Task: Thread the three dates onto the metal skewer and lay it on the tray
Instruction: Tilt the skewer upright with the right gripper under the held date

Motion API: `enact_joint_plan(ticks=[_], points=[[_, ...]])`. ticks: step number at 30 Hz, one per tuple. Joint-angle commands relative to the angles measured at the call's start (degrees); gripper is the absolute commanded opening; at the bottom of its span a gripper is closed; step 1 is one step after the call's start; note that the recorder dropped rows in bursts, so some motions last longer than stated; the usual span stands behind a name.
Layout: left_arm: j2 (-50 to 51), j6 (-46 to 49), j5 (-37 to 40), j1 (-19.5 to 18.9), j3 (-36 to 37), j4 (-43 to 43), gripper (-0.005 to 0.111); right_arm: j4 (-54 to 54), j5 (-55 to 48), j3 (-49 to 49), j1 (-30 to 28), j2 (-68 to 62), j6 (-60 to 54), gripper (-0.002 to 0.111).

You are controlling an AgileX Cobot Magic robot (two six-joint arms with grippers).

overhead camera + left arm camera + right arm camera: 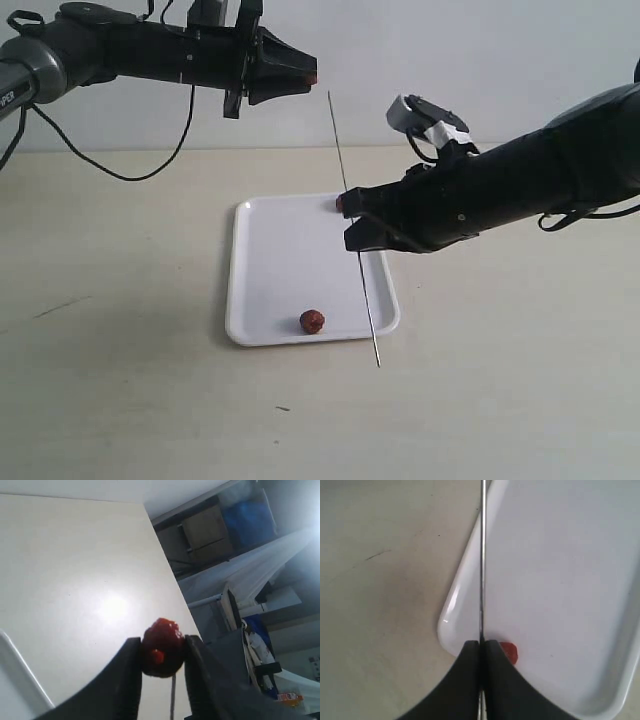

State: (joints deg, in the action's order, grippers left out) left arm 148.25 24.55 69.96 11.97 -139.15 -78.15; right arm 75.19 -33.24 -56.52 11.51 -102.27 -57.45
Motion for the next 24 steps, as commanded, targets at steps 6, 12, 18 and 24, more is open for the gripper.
enact_joint_plan(ticks=[6,12,18,24], points=[[-0.5,0.7,0.0,-0.1,-0.1,-0.5,0.018,1.4,0.0,0.1,-0.4,-0.1,-1.4,0.000],[-0.5,0.7,0.0,-0.1,-0.1,-2.1,0.025,2.5,-2.8,0.1,-0.4,-0.1,-4.1,0.000],[-0.5,0.5,0.0,0.0,-0.1,-2.2,0.025,4.8,-3.2,0.1,-0.4,-0.1,-5.5,0.000],[-0.5,0.5,0.0,0.1,-0.1,-2.2,0.025,5.8,-2.2,-0.1,-0.4,-0.3,-5.5,0.000]])
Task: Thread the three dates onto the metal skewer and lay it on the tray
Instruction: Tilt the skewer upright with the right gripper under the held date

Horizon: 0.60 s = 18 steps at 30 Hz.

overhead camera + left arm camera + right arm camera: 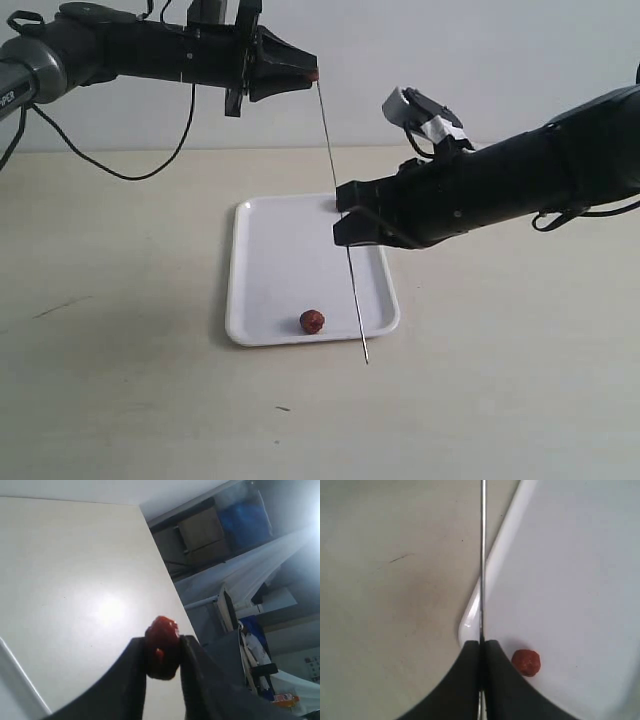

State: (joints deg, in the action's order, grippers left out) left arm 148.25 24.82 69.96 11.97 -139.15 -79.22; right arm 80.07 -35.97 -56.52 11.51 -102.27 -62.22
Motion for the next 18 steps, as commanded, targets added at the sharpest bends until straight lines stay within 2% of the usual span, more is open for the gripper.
enact_joint_plan(ticks=[1,18], points=[[-0.5,0.2,0.0,0.1,-0.1,-1.1,0.025,0.6,0.2,-0.5,-0.4,-0.6,-0.8,0.000],[-0.5,0.8,0.0,0.1,-0.1,0.7,0.025,1.8,-1.5,-4.5,-0.4,-4.0,1.4,0.000]])
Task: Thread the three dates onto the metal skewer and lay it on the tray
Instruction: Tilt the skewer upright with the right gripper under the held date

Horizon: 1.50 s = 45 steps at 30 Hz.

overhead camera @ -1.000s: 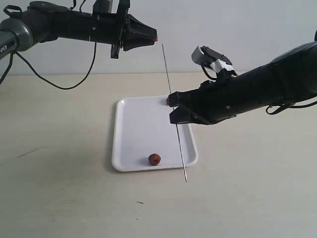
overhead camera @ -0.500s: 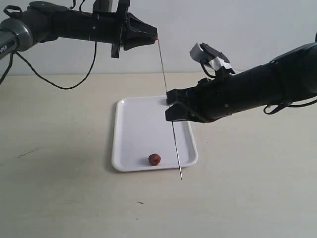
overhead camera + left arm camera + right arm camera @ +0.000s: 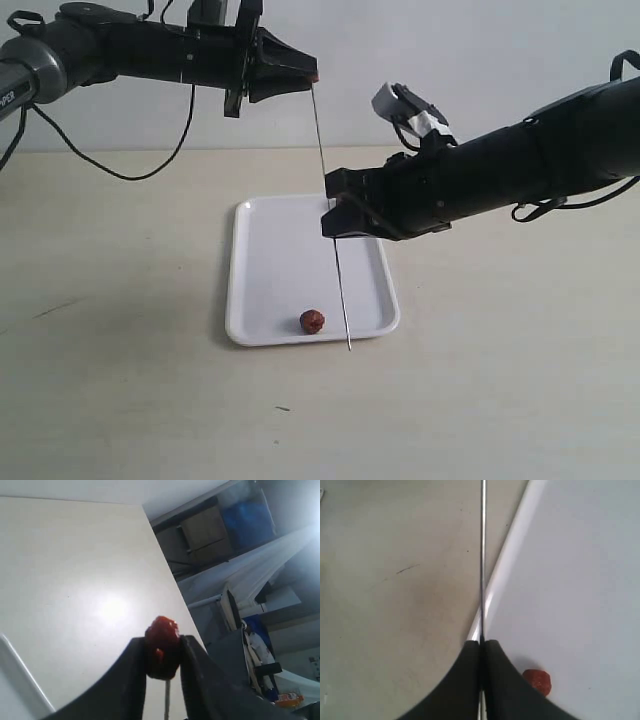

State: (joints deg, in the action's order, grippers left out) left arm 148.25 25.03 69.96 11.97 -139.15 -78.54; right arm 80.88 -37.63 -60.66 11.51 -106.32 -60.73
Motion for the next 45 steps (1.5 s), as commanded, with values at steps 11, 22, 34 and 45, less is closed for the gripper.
enact_joint_plan(ticks=[11,22,34,45], points=[[-0.5,0.6,0.0,0.1,-0.1,0.0,0.025,1.2,-1.9,-0.3,-0.4,0.0,1.4,0.000],[-0.5,1.6,0.0,0.1,-0.1,0.0,0.025,-1.3,-0.2,-0.3,-0.4,0.0,4.7,0.000],[-0.5,1.8,0.0,0.1,-0.1,0.0,0.025,0.6,-1.2,-0.4,-0.4,0.0,1.8,0.000],[-0.5,1.8,0.0,0.1,-0.1,0.4,0.025,0.4,-0.4,-0.4,-0.3,0.0,1.8,0.000]])
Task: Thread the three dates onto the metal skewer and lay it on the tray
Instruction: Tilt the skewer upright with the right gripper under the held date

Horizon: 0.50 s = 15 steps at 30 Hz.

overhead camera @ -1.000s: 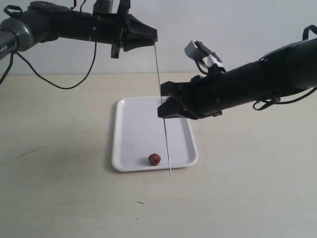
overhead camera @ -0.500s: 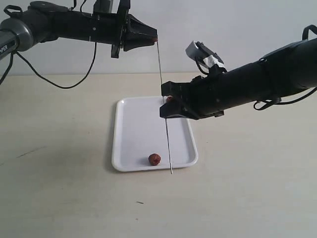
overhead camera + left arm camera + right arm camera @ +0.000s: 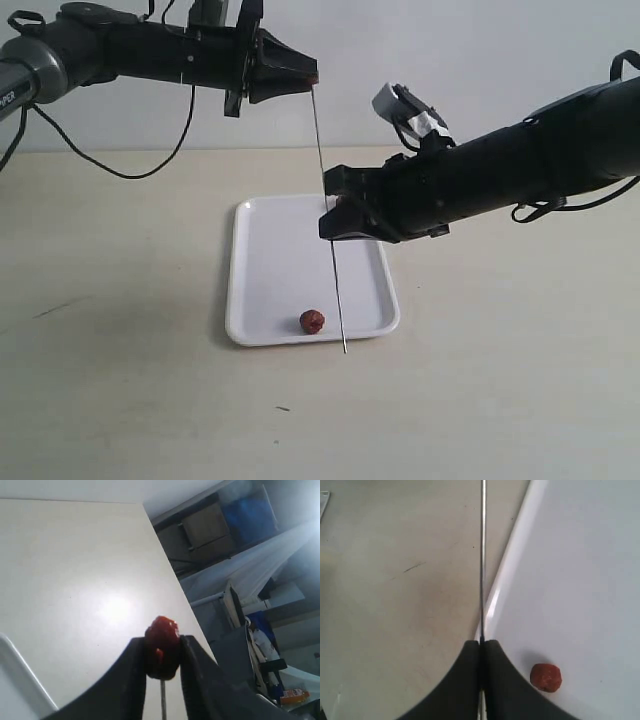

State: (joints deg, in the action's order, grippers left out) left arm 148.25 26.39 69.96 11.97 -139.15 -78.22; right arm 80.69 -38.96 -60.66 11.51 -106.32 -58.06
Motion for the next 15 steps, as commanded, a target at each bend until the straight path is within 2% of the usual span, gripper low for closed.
enact_joint_plan(ticks=[1,9,15], points=[[-0.5,0.5,0.0,0.1,-0.1,0.0,0.025,0.6,1.3,-0.4,-0.3,0.0,-0.8,0.000],[-0.5,0.6,0.0,0.2,-0.1,0.0,0.025,0.6,1.4,-0.4,-0.3,0.0,-1.2,0.000],[-0.5,1.6,0.0,1.9,-0.1,0.1,0.024,-1.2,-0.2,-2.1,-0.3,-0.2,-1.0,0.000]])
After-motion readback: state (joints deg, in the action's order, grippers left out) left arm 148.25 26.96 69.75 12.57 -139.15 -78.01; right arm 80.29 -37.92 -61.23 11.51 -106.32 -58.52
